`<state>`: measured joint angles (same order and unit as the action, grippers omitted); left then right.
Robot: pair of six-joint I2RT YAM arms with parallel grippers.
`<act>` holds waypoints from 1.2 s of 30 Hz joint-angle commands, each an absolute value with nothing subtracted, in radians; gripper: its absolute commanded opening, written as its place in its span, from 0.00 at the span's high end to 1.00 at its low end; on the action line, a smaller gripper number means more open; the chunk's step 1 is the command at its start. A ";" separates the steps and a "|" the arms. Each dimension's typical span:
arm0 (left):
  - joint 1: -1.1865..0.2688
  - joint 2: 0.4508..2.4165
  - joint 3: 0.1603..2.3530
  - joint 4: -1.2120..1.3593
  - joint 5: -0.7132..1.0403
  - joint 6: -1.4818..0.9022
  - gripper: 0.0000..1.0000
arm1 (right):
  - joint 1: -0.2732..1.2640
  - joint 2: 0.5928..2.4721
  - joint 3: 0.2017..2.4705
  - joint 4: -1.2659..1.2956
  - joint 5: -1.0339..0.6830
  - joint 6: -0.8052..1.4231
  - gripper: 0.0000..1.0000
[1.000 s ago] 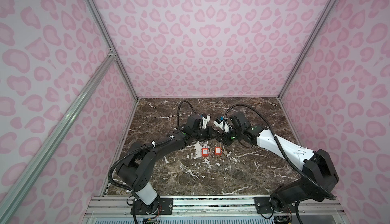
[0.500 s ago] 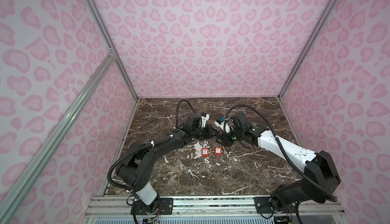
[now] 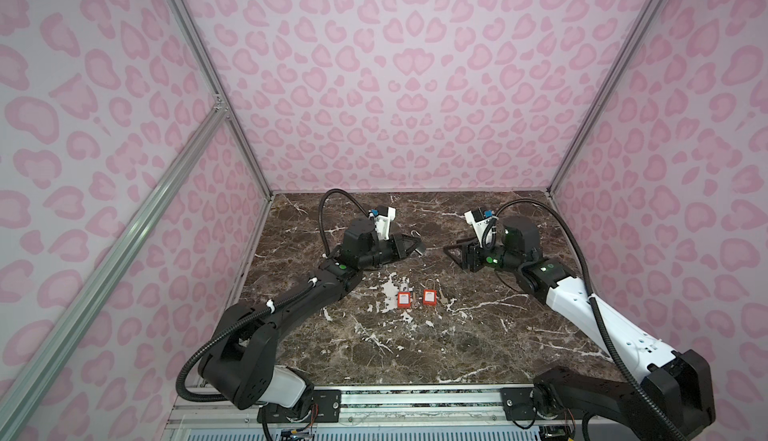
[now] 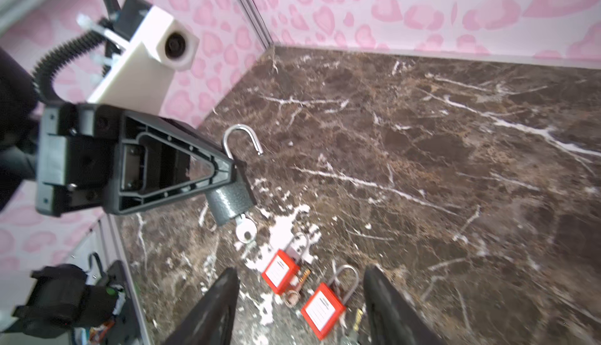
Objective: Lock with the key
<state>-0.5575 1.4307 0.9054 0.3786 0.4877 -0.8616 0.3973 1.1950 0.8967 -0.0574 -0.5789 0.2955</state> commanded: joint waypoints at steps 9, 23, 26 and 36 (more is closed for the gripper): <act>-0.520 1.337 0.801 0.903 0.405 -1.029 0.96 | 0.424 1.251 0.880 0.549 -0.698 0.828 0.39; -0.508 1.360 0.802 1.031 0.458 -1.129 0.96 | 0.545 1.450 0.969 0.785 -0.771 1.031 0.57; -0.508 1.363 0.799 1.035 0.461 -1.133 0.96 | 0.547 1.474 0.963 0.865 -0.766 1.083 0.67; -0.506 1.371 0.791 1.046 0.462 -1.140 0.96 | 0.553 1.507 0.982 0.908 -0.780 1.130 0.84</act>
